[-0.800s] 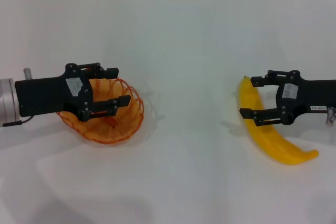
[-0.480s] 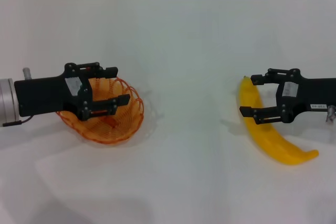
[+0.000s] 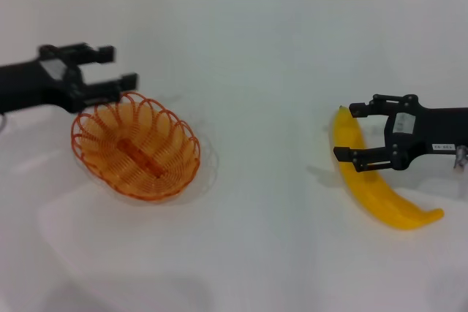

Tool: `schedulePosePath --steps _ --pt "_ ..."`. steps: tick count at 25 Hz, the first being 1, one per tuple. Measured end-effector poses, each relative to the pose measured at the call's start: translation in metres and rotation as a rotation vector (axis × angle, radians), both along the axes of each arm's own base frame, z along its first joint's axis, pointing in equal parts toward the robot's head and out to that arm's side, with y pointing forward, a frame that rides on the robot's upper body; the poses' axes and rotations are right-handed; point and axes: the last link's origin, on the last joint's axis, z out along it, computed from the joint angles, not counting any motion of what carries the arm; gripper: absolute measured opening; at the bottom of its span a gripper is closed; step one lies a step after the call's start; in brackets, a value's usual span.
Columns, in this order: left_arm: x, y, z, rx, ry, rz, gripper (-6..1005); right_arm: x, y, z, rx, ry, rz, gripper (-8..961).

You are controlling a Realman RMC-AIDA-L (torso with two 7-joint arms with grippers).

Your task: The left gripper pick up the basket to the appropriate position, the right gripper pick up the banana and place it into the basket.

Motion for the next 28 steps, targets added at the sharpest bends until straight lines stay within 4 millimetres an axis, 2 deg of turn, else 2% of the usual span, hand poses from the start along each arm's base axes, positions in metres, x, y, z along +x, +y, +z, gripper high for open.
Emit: schedulePosePath --steps 3,5,10,18,28 --pt "-0.005 0.005 0.019 0.004 0.001 0.098 687 0.0 0.0 0.0 0.0 0.0 0.0 892" --pt "-0.009 0.012 0.042 -0.008 0.004 0.183 686 0.0 0.0 0.0 0.0 0.0 0.0 892" --pt "-0.013 0.018 0.056 -0.031 0.04 0.239 682 0.0 0.0 0.0 0.001 0.001 -0.001 892" --pt "-0.013 0.026 0.044 -0.128 0.181 0.313 676 0.0 0.0 0.0 -0.001 0.001 -0.002 892" --pt "-0.018 0.026 0.034 -0.175 0.264 0.354 668 0.0 0.0 -0.002 -0.007 0.004 -0.004 891"
